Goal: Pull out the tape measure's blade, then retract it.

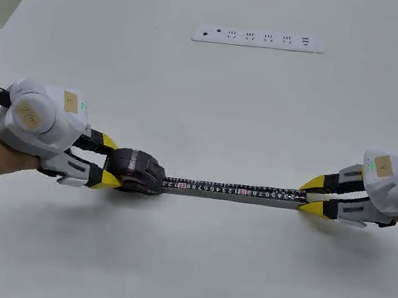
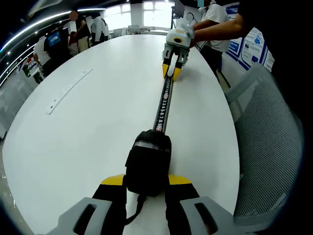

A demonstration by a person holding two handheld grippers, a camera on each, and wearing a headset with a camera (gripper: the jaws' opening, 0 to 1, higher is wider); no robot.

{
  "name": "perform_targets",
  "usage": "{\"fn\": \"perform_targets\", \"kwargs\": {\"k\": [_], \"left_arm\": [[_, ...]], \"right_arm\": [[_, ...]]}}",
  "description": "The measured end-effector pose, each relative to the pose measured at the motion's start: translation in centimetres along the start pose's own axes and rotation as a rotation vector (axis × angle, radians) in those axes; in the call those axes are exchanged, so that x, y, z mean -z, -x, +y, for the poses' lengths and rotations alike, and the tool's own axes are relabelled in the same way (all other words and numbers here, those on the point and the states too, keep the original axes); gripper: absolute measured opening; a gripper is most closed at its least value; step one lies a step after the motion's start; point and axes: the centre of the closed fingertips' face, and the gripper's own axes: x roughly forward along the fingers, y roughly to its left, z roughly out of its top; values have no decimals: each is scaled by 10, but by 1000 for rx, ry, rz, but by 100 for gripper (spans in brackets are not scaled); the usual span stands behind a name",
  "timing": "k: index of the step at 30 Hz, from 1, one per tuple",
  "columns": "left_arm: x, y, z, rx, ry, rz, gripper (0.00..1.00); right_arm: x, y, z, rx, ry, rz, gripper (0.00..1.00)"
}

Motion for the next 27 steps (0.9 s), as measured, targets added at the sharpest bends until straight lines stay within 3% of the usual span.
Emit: {"fn": "perform_targets", "kwargs": {"k": [17, 27], "left_arm": [[2, -2, 0, -2, -21, 14, 29], [3, 0, -4, -18, 29, -21, 38]], "right_arm": [[1, 0, -1, 8, 8, 31, 16], [8, 15, 1, 40, -25, 36, 24]]}}
